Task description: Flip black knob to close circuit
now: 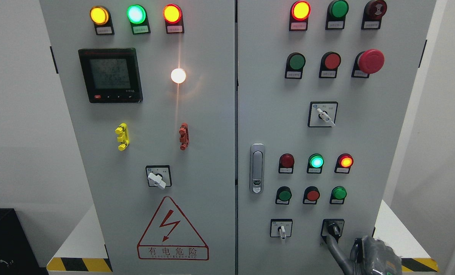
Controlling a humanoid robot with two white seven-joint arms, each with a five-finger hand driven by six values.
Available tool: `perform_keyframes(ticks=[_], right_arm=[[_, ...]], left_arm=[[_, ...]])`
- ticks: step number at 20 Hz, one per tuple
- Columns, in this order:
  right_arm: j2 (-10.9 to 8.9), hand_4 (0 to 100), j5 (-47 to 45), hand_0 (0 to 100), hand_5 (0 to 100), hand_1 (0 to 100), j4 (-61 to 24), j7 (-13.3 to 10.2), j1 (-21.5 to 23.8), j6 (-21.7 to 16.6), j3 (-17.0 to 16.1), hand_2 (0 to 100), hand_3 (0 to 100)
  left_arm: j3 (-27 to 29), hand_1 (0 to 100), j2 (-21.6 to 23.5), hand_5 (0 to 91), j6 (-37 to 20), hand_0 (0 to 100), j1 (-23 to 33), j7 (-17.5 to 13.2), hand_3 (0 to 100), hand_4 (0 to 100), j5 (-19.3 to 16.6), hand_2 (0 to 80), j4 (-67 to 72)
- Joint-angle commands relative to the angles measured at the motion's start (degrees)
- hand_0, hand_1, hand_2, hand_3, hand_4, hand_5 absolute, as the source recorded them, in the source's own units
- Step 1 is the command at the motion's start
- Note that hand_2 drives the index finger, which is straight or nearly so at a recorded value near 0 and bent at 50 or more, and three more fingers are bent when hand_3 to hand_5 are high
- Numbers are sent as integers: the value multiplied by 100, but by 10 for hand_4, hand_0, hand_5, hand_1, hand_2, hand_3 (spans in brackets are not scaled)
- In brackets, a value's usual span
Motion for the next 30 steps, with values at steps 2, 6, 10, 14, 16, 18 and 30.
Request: perform_keyframes(ticks=[2, 6, 10, 14, 16, 18, 30], right_arm=[[0, 946, -5, 0, 1000, 31, -275, -17, 168, -19, 273, 866, 1000], [0, 938, -22, 0, 1000, 34, -697, -26, 440, -37, 299, 849, 1000], [9, 899, -433, 0, 971, 34, -979, -262, 748, -45, 326, 803, 988], [0, 855, -1252, 0, 848, 52, -1408, -712, 1300, -299, 510, 656, 931], [-9, 813, -1279, 0, 783, 54, -1542, -746, 1547, -571, 502, 608, 892], [-18, 779, -1384, 0, 733, 55, -1621, -764, 1645, -669, 493, 556, 836], [-35, 477, -4763, 0, 467, 23, -1981, -1001, 1917, -828, 431, 291, 494]], left_arm=[[0, 556, -2, 0, -4, 120, 123, -2, 0, 0, 0, 0, -132], [0, 556, -2, 0, -4, 120, 123, -2, 0, 0, 0, 0, -132], [0, 556, -2, 0, -4, 120, 123, -2, 0, 0, 0, 0, -132], [0, 556, -2, 0, -4, 120, 123, -2, 0, 0, 0, 0, -132], [0, 556, -2, 0, -4, 120, 123, -2, 0, 0, 0, 0, -132], [0, 556, -2, 0, -4, 120, 123, -2, 0, 0, 0, 0, -132], [0, 556, -2, 0, -4, 120, 123, -2, 0, 0, 0, 0, -132]])
